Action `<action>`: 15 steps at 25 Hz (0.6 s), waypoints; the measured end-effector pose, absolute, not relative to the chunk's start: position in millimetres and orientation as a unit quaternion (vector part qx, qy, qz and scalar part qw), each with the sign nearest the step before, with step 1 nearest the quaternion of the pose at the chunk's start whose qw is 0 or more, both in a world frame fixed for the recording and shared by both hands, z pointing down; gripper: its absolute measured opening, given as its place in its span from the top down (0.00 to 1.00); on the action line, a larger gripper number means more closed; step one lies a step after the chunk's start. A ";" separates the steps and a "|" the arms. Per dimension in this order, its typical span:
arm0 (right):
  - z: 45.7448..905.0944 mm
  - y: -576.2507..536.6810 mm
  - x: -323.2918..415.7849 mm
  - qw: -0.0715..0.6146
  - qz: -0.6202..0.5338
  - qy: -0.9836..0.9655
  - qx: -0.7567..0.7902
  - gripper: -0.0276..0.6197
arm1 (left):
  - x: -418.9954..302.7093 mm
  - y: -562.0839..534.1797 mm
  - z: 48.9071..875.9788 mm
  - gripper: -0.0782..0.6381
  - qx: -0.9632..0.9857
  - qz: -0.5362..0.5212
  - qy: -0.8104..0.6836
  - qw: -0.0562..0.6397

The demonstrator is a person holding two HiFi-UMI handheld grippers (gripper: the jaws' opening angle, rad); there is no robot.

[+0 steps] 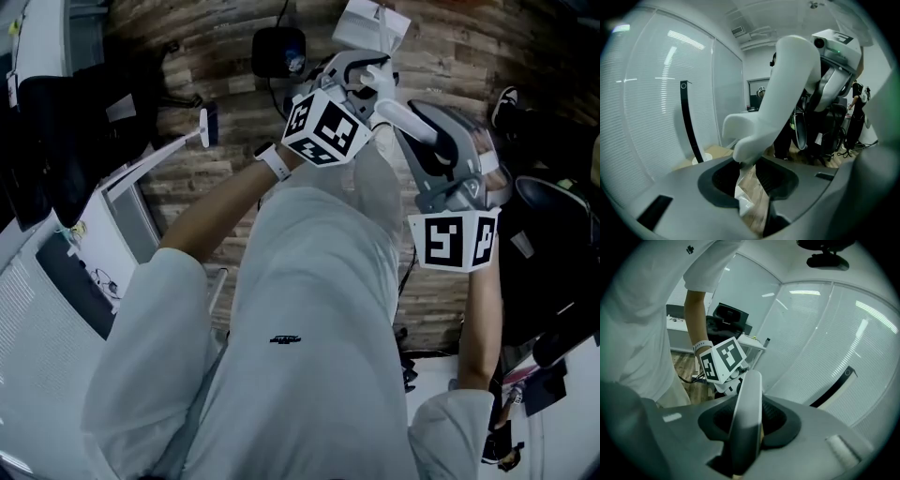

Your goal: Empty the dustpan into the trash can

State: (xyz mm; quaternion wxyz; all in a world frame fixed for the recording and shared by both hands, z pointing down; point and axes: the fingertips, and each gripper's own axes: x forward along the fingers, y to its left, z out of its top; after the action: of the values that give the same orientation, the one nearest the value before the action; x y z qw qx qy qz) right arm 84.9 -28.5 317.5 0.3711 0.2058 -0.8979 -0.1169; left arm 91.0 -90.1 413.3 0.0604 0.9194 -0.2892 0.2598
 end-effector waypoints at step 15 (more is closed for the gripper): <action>438.6 -51.1 128.0 0.376 -0.002 -0.873 0.311 0.76 | 137.3 -88.2 545.3 0.74 0.921 0.308 -0.211 0.110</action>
State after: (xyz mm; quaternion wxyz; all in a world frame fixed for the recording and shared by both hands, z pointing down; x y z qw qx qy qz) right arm 128.0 -51.1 438.6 0.3759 0.3106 -0.8730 -0.0016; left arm 137.3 -88.2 545.3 0.1097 0.9211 -0.2108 0.3083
